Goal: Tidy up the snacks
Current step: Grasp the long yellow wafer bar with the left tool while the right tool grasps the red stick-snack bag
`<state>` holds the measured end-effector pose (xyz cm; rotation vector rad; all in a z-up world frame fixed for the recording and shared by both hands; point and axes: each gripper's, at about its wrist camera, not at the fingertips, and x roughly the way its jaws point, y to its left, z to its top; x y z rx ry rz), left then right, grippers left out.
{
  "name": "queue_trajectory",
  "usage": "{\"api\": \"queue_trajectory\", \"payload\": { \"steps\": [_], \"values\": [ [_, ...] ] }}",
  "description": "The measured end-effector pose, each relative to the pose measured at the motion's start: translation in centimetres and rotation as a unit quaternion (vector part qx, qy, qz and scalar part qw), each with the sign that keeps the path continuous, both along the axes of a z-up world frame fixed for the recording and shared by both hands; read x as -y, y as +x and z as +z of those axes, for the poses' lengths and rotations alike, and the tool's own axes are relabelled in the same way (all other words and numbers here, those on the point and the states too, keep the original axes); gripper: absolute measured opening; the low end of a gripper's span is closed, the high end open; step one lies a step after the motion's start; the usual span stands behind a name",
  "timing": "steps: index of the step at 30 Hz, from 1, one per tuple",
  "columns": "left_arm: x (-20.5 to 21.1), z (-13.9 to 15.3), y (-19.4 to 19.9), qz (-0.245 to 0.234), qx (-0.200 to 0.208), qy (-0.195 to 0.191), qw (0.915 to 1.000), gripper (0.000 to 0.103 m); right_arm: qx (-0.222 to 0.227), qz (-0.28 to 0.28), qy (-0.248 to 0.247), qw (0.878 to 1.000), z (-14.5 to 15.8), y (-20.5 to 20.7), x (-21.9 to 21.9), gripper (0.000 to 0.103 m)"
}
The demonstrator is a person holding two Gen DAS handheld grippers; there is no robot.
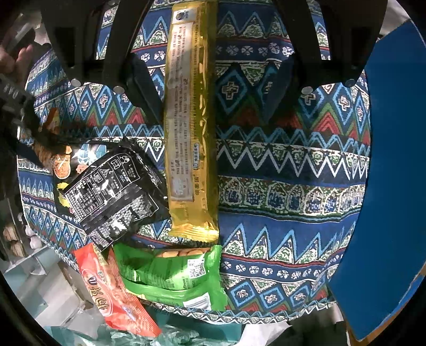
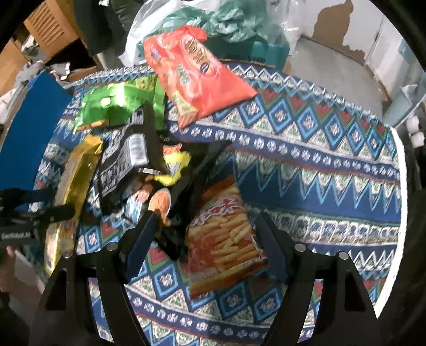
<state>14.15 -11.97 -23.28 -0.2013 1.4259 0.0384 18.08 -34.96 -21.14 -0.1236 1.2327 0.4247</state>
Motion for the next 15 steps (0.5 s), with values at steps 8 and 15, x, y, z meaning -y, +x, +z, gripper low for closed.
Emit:
{"api": "queue_trajectory", "payload": {
  "steps": [8, 15],
  "values": [
    [2.1, -1.2, 0.0, -0.017, -0.007, 0.004, 0.9998, 0.08, 0.002, 0.005, -0.034, 0.999, -1.2, -1.5, -0.7, 0.078],
    [4.2, -1.4, -0.8, -0.039, 0.011, 0.009, 0.9991, 0.077, -0.004, -0.019, -0.033, 0.999, -2.3, -1.2, -0.9, 0.078]
  ]
}}
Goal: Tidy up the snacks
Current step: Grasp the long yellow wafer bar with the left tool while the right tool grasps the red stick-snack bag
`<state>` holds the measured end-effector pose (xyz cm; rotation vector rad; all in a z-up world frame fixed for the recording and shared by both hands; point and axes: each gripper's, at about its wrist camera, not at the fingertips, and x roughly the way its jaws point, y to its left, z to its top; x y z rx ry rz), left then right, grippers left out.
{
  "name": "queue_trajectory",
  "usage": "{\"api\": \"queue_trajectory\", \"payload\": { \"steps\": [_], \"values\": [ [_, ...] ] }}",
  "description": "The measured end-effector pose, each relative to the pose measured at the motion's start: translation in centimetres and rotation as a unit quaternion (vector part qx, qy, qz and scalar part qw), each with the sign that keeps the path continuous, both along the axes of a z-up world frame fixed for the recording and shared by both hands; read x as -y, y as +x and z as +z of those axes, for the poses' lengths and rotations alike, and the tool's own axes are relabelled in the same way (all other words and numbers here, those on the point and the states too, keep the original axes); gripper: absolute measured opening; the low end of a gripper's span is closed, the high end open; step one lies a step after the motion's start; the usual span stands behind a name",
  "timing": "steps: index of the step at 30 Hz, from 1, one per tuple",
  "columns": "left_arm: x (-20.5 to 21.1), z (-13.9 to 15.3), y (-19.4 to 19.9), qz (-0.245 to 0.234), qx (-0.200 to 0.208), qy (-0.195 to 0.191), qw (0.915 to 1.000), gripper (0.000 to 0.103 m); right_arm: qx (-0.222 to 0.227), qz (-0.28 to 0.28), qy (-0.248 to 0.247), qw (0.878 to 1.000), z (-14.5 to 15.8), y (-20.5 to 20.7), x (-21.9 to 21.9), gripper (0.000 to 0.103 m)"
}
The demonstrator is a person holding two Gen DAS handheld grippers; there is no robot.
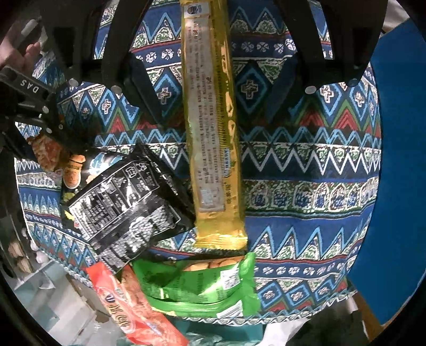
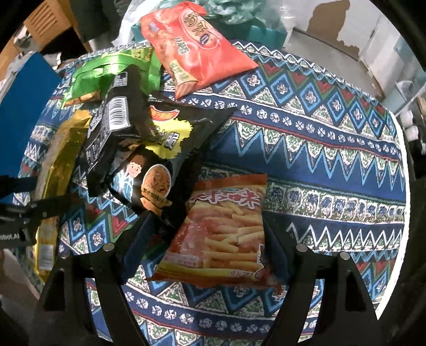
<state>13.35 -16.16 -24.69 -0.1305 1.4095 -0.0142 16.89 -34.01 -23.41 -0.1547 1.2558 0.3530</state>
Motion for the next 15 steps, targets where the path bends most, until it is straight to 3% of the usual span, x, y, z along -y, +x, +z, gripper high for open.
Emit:
{"api": "queue_trajectory", "payload": {
  "steps": [1, 3, 5, 15],
  "values": [
    [0.2, 0.0, 0.0, -0.002, 0.003, 0.0, 1.0, 0.073, -0.003, -0.003, 0.005, 1.0, -0.1, 0.0, 0.2, 0.077],
    [0.7, 0.2, 0.0, -0.009, 0.01, 0.005, 0.9999, 0.049, -0.01, -0.013, 0.014, 1.0, -0.1, 0.1, 0.8, 0.07],
    [1.0, 0.2, 0.0, -0.016, 0.009, 0.005, 0.9998, 0.036, -0.018, -0.024, 0.026, 0.999, -0.1, -0.2, 1.6, 0.065],
    [-0.5, 0.5, -1.5, -0.016, 0.004, -0.008, 0.9998, 0.033, -0.049, -0.057, 0.026, 0.997, 0.2, -3.3, 3.0, 0.059]
  ]
}}
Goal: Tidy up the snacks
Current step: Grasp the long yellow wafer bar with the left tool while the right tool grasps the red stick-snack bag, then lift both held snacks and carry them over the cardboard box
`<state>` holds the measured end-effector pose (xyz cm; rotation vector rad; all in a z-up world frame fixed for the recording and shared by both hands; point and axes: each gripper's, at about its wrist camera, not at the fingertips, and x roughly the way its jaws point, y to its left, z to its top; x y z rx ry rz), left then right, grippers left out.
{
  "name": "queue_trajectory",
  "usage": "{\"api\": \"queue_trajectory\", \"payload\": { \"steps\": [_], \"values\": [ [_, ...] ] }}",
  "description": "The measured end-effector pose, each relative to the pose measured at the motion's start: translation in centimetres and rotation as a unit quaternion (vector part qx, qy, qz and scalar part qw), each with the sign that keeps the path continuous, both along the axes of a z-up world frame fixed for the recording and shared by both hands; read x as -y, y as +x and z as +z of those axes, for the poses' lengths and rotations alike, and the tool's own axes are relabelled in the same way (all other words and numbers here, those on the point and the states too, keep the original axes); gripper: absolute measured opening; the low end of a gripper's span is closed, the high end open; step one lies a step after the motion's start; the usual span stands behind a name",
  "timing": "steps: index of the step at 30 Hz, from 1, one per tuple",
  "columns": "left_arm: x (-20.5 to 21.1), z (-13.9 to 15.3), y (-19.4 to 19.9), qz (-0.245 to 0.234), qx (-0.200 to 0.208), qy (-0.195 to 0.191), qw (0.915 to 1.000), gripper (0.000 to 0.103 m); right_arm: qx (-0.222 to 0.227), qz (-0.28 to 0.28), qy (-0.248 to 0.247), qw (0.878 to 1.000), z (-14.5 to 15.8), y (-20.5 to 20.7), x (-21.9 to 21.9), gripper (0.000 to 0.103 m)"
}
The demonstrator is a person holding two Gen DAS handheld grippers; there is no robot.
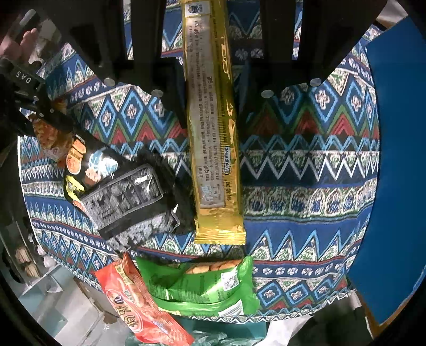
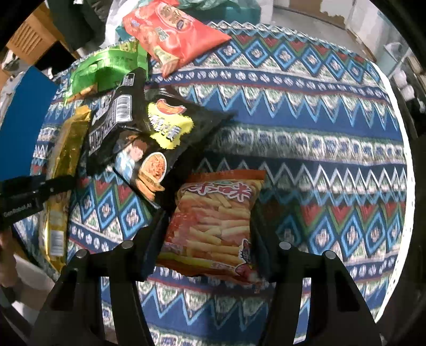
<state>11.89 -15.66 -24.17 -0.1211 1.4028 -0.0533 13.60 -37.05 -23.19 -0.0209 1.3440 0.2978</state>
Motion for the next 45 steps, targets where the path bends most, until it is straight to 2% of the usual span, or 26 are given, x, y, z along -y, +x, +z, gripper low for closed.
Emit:
{"api": "queue_trajectory", "payload": {
  "steps": [6, 10, 15, 18, 19, 21, 23, 27, 36, 45],
  "values": [
    [-0.5, -0.2, -2.2, -0.007, -0.009, -0.002, 0.9999, 0.033, -0.017, -0.029, -0.003, 0.999, 0.4, -2.9, 1.6, 0.059],
    [-0.2, -0.2, -3.2, -0.008, -0.012, 0.002, 0.9999, 0.035, -0.012, -0.035, -0.019, 0.999, 0.4, -4.0, 1.9, 0.062],
    [-0.7, -0.3, -3.3, 0.001, -0.012, -0.001, 0.9999, 0.047, -0.02, -0.039, -0.043, 0.998, -0.9, -3.8, 1.0, 0.07],
    [-0.7, -0.2, -2.8, -0.003, -0.006, 0.005, 1.0, 0.047, -0.005, -0.033, -0.058, 0.998, -1.2, -3.7, 0.1, 0.07],
    [-0.6, -0.2, -2.5, -0.005, -0.004, 0.006, 1.0, 0.046, -0.002, -0.034, -0.059, 0.998, -1.3, -3.5, 0.0, 0.065],
    [-0.5, -0.3, -2.2, -0.009, -0.002, 0.008, 0.9999, 0.033, 0.0, -0.035, -0.06, 0.998, -1.2, -3.3, -0.3, 0.058],
    [-0.3, -0.2, -1.3, -0.007, -0.001, 0.004, 1.0, 0.032, 0.003, -0.038, -0.056, 0.998, -0.9, -3.3, -0.4, 0.054],
    [-1.1, 0.8, -1.3, -0.009, 0.014, 0.02, 0.9997, 0.032, 0.014, -0.049, -0.05, 0.997, 0.6, -3.6, 0.1, 0.053],
    [-1.0, 4.9, -2.2, -0.023, 0.06, 0.018, 0.9977, 0.032, 0.047, -0.076, -0.024, 0.996, 5.3, -4.3, 0.7, 0.053],
    [-2.8, 8.4, -3.7, -0.022, 0.1, 0.002, 0.9947, 0.032, 0.085, -0.054, 0.003, 0.995, 8.6, -3.8, -3.0, 0.053]
  ]
}}
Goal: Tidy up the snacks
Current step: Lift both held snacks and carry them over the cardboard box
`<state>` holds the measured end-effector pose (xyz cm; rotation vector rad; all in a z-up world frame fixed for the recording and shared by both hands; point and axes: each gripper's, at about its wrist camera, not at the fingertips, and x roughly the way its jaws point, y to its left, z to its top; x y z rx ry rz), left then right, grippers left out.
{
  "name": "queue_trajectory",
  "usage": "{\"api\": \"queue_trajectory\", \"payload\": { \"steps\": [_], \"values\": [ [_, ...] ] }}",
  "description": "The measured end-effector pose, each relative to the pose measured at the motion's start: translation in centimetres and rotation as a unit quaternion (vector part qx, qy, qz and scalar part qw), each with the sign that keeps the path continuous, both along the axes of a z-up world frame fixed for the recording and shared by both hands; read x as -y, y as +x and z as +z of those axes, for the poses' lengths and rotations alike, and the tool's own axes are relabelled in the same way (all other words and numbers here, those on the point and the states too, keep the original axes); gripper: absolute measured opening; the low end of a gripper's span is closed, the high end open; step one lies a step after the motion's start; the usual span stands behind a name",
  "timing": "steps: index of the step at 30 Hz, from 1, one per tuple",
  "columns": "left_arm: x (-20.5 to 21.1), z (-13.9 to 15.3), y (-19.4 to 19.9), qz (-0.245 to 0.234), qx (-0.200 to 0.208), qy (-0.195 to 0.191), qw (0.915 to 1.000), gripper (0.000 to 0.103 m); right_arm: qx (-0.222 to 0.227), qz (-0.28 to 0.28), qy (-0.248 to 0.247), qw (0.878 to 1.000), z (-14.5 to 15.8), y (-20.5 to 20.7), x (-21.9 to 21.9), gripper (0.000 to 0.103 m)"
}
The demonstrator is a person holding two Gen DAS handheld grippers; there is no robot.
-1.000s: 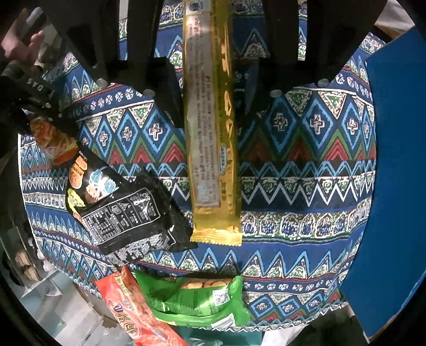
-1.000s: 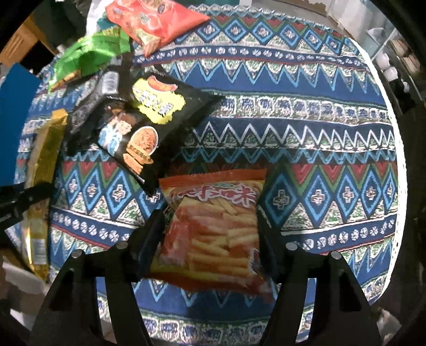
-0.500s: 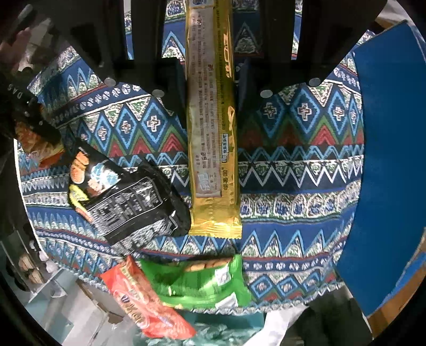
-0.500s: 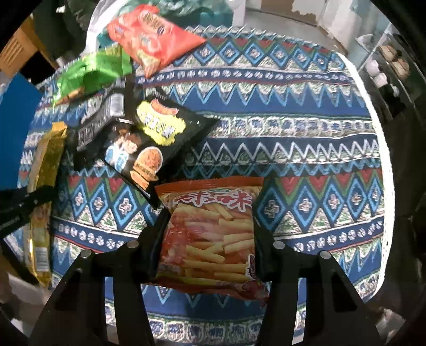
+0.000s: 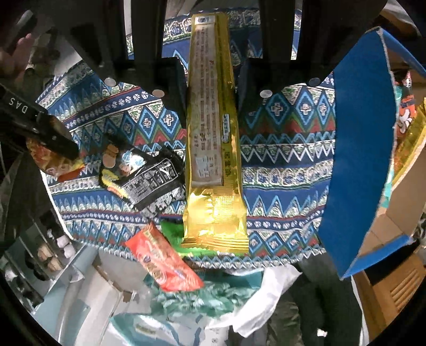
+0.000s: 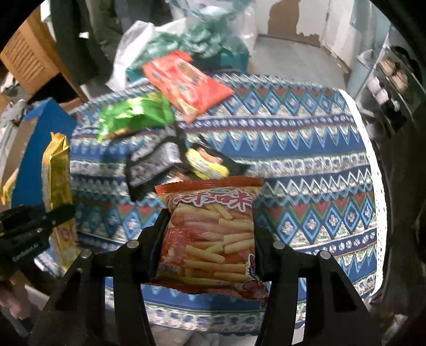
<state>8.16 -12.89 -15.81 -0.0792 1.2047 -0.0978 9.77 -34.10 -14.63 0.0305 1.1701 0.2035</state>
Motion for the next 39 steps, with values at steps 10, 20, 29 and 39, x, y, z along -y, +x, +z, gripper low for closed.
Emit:
{"api": "queue_trajectory", "payload": {
  "steps": [10, 20, 29, 39],
  "values": [
    [-2.7, 2.9, -1.1, 0.015, 0.028, -0.016, 0.9993, 0.032, 0.038, 0.041, 0.027, 0.998, 3.3, -0.3, -4.8, 0.052],
    [-5.7, 5.9, -2.6, 0.03, 0.068, -0.031, 0.9968, 0.031, 0.062, 0.07, 0.045, 0.995, 5.9, -0.5, -8.7, 0.052],
    [-8.0, 9.9, -3.2, 0.045, 0.117, -0.036, 0.9914, 0.031, 0.084, 0.085, 0.056, 0.991, 8.3, -0.4, -11.7, 0.052],
    [-12.3, 14.6, -4.3, 0.073, 0.163, -0.055, 0.9824, 0.031, 0.124, 0.113, 0.068, 0.983, 12.4, -0.5, -15.7, 0.052]
  ]
}}
